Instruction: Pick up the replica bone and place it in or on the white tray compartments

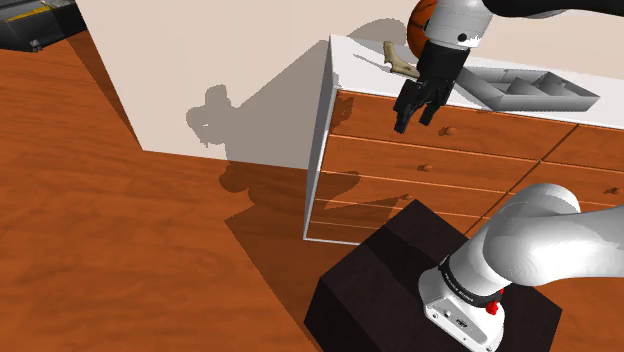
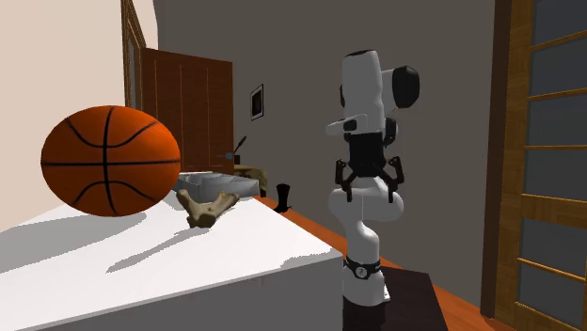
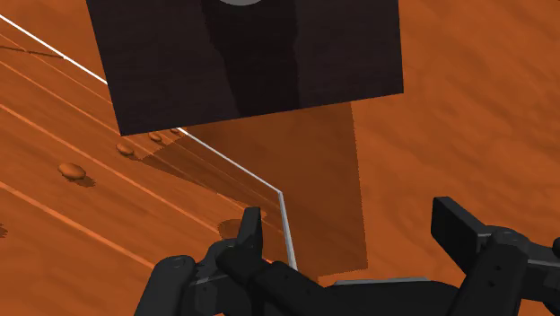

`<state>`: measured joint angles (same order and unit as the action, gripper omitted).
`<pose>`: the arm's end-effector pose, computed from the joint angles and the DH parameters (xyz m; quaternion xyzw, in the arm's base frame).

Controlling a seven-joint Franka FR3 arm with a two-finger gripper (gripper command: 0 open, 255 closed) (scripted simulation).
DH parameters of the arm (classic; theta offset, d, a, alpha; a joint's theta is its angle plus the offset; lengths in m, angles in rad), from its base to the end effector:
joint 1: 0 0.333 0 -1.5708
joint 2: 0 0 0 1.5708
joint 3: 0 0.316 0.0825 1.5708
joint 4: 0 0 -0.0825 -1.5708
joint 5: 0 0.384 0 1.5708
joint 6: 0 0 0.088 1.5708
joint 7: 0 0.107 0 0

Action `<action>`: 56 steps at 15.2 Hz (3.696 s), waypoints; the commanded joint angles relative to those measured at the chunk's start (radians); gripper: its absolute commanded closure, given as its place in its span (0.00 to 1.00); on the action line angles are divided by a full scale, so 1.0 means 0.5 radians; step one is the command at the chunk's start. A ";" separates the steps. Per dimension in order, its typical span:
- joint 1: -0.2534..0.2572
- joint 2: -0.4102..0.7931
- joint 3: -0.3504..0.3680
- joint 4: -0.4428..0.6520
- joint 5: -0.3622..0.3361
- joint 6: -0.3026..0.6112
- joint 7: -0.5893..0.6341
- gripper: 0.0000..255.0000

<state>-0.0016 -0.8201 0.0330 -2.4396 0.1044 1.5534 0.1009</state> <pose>0.2932 0.0229 0.5602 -0.9978 0.0411 0.0355 0.0380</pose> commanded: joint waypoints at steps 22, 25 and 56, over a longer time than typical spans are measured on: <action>0.070 0.818 -1.062 0.753 -0.206 0.412 -1.580 0.00; 0.117 1.032 -1.221 0.972 -0.087 0.415 -1.836 0.00; 0.158 1.317 -1.377 1.110 0.124 0.524 -2.135 1.00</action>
<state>0.0774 -0.1606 -0.6560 -1.8943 0.1673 1.8258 -0.9694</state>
